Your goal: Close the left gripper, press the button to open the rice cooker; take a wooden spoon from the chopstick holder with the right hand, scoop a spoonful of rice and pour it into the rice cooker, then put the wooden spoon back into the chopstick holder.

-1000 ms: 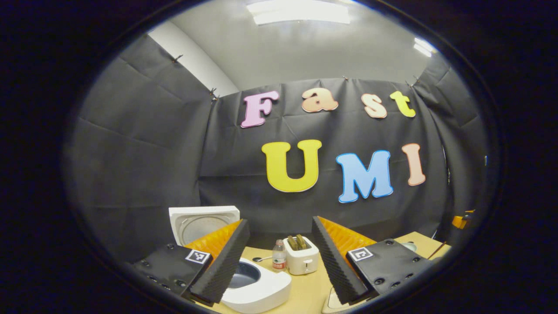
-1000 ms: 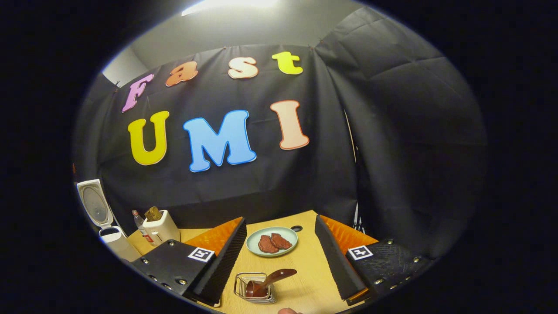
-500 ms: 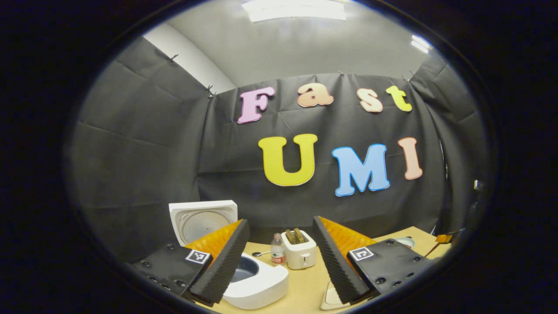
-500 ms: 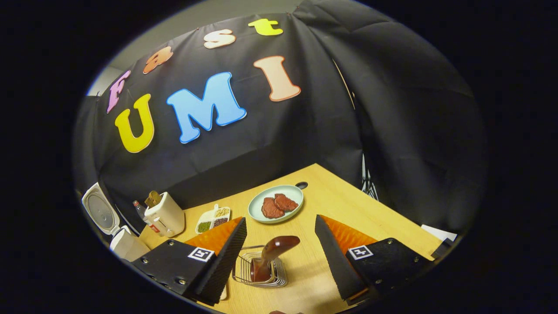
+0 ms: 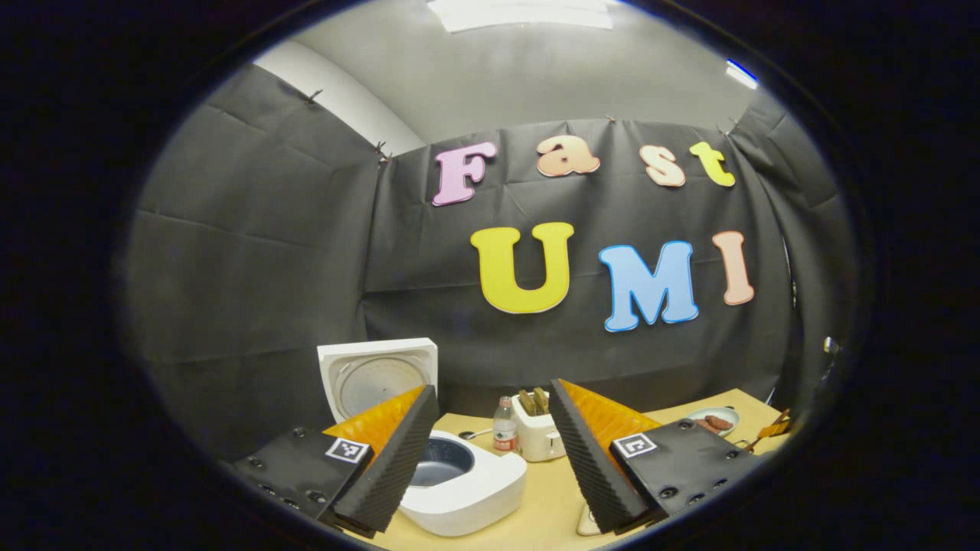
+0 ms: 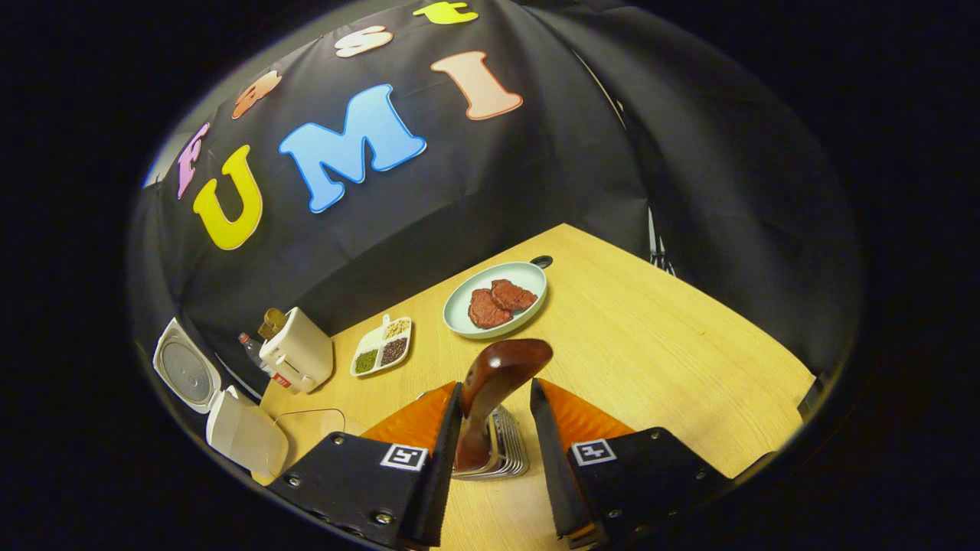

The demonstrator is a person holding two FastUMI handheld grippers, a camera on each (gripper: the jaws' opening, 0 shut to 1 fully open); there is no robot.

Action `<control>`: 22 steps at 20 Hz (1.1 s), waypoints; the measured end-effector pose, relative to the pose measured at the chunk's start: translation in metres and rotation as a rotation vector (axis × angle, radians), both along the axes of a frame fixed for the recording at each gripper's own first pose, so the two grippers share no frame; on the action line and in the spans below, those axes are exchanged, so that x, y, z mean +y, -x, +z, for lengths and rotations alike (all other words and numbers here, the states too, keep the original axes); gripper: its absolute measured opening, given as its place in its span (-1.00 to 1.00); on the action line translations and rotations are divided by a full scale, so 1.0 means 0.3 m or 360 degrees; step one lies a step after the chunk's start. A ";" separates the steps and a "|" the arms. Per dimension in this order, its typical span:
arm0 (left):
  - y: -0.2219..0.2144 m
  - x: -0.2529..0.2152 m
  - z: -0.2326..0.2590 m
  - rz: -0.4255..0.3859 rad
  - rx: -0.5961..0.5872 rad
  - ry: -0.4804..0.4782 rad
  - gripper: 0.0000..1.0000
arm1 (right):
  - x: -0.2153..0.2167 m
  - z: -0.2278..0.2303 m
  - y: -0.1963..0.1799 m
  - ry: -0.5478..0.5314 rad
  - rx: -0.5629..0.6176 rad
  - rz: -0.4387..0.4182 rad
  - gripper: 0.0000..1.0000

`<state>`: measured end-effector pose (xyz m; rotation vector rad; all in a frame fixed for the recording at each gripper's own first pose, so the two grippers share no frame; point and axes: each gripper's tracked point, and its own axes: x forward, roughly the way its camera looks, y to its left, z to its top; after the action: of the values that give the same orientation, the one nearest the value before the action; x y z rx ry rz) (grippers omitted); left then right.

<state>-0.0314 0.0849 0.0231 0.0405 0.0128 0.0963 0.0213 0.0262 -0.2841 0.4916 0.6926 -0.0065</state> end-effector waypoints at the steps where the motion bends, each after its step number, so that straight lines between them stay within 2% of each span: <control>1: -0.001 0.003 -0.002 -0.0001 0.0008 -0.0004 1.00 | 0.009 0.002 0.013 0.0002 0.0020 0.0022 0.07; 2: -0.002 0.009 -0.004 0.0003 0.0014 -0.0009 0.99 | -0.004 0.008 -0.006 0.0014 -0.0005 -0.0041 -0.09; 3: 0.000 0.013 -0.005 0.0007 0.0016 -0.0012 1.00 | 0.012 0.000 -0.018 -0.0014 0.0012 -0.0010 -0.70; 4: 0.000 0.017 -0.004 0.0005 0.0013 -0.0005 0.99 | 0.021 0.008 -0.014 -0.0017 0.0006 -0.0013 -0.70; 5: 0.002 0.015 -0.007 -0.0004 0.0017 0.0006 0.99 | 0.030 0.010 -0.027 -0.0025 0.0002 0.0007 -0.78; 7: 0.001 0.028 -0.010 0.0000 0.0020 0.0012 0.97 | 0.014 0.025 -0.023 0.0053 -0.0011 0.0026 -0.79; 11: -0.003 0.055 -0.011 -0.0001 0.0009 0.0025 0.99 | 0.024 0.115 -0.009 0.0128 -0.0058 0.0115 -0.78; 14: -0.004 0.077 -0.020 0.0004 0.0009 0.0027 0.99 | 0.032 0.218 -0.020 0.0198 -0.0142 0.0134 -0.79; 19: 0.000 0.114 -0.030 -0.0002 0.0005 0.0075 0.99 | 0.100 0.388 -0.051 0.0161 -0.0296 0.0151 -0.78; 22: 0.006 0.138 -0.040 -0.0002 0.0012 0.0088 0.99 | 0.183 0.462 -0.056 0.0107 -0.0373 0.0209 -0.78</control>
<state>-0.0331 0.1264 0.0110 -0.0145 0.0228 0.0946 0.0380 0.0810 -0.1455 0.3741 0.4922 0.1488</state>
